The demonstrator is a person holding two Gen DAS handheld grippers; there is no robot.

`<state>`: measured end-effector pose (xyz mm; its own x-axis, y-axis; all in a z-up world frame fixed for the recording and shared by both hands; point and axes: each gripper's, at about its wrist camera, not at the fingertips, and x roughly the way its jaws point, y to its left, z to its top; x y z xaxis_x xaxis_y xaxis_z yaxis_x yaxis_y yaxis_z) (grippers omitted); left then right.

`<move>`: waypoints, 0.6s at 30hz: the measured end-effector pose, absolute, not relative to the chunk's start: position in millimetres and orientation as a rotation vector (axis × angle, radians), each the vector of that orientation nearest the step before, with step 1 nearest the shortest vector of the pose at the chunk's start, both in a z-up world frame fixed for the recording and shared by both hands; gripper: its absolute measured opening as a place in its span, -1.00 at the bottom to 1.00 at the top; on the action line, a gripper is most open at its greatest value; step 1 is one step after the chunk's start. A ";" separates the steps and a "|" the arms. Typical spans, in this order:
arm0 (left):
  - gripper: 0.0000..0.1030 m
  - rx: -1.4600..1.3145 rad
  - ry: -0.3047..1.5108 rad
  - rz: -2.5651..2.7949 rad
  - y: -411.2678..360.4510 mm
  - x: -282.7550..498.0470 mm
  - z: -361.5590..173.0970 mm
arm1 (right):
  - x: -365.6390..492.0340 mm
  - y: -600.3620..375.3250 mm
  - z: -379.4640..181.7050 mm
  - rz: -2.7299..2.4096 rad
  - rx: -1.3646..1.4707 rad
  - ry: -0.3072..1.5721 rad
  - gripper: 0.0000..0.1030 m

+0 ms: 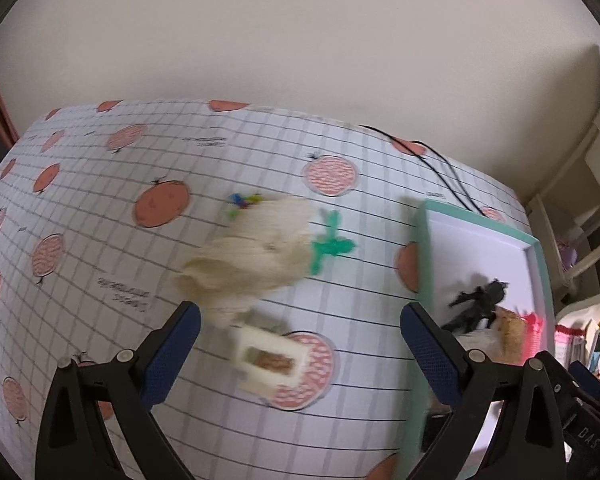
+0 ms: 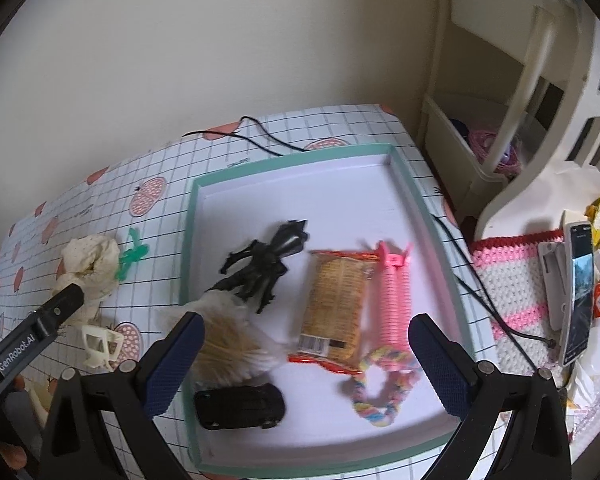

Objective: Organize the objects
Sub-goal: 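Move the left tool to the cream plastic frame while the right tool approaches the lace cloth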

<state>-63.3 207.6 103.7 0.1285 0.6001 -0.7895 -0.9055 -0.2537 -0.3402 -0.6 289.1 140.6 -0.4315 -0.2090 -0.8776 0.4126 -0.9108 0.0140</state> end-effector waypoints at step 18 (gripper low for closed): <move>0.94 -1.152 0.432 1.450 199.0 -102.6 72.3 | 27.7 230.9 125.7 -2.282 1.375 0.347 1.00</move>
